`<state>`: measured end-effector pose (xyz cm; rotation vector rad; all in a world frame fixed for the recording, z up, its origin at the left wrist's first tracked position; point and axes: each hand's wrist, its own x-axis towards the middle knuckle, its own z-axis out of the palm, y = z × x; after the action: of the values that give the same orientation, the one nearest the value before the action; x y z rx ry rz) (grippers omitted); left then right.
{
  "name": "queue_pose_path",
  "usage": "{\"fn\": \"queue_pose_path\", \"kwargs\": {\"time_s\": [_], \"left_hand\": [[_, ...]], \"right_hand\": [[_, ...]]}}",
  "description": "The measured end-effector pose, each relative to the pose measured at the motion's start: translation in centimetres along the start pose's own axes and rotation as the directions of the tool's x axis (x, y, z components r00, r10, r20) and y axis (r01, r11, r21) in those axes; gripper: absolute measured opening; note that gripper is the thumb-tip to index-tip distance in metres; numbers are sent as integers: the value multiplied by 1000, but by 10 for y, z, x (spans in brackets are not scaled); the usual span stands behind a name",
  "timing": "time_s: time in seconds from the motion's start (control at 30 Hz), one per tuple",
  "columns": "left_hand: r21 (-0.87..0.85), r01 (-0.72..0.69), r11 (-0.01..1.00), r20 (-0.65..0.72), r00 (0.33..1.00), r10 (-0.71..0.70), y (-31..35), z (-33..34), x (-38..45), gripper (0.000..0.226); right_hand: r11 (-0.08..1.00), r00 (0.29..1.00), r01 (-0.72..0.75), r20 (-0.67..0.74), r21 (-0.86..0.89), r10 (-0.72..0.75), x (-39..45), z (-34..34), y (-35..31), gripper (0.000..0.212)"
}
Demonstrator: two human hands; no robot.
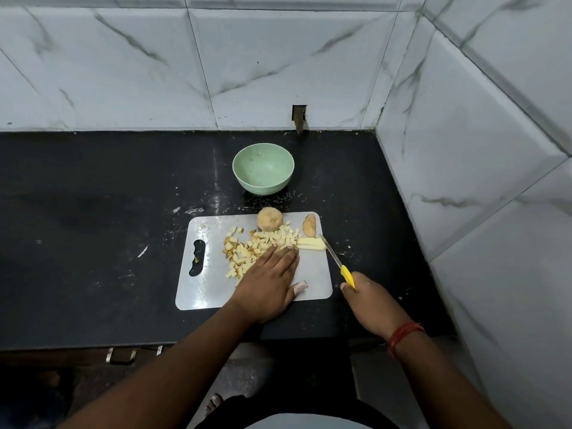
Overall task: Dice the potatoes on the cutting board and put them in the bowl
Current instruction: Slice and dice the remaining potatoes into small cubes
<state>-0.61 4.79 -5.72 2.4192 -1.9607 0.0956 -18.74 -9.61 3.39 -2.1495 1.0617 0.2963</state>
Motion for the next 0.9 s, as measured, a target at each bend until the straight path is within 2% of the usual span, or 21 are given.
{"fn": "queue_pose_path", "kwargs": {"time_s": [0.3,0.47,0.73,0.9], "left_hand": [[10,-71,997,-53,996,72,-10,-6,0,71],[21,-23,1000,14,1000,23,-15,-8,7,81],[31,1,1000,3,1000,-1,-4,-9,9,76],[39,-20,999,91,996,16,11,-12,19,79]], "right_hand": [[1000,1000,3,16,6,-3,-2,2,-1,27],[1000,1000,10,25,3,-10,-2,3,-1,25],[1000,1000,12,28,-6,-11,-1,4,-1,25],[1000,1000,-3,21,-4,3,-1,6,0,23]]}}
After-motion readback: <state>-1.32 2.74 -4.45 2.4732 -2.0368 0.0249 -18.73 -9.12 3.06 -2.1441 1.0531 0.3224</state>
